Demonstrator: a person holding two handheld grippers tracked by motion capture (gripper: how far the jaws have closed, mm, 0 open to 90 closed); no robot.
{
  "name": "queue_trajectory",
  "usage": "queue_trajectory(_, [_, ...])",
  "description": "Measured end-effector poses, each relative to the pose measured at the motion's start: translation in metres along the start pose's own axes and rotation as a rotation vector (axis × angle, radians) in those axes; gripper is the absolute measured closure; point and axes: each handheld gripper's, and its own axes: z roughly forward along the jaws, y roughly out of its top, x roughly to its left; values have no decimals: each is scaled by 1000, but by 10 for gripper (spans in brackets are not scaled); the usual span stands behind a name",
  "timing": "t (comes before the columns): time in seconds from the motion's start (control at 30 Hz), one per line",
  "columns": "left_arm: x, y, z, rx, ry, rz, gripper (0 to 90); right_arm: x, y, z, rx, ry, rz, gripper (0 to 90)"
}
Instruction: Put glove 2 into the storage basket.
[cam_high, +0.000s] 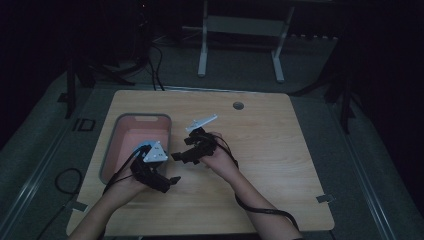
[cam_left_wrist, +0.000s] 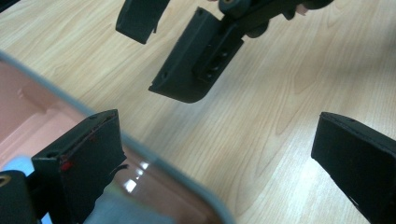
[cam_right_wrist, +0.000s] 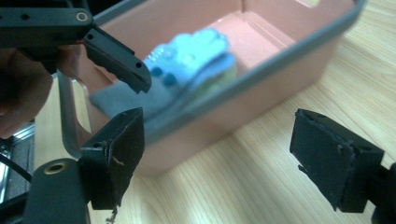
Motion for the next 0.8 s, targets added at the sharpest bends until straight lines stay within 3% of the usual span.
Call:
queue_trajectory(0.17, [-10,7,8,-15,-42,17,25,-4,-12,-11,1,-9,2,178])
queue_trajectory(0.27, [-13,9,10,-21,-46,21,25,-5,-17,-15,6,-14,1,178])
queue_trajectory(0.4, [-26,16,22,-24,-95,51,25,-11,-30,-23,1,-10,13,177])
queue_trajectory(0.8, [-53,32,37,-56,-141,114,25,-19,-60,-43,2,-18,28,170])
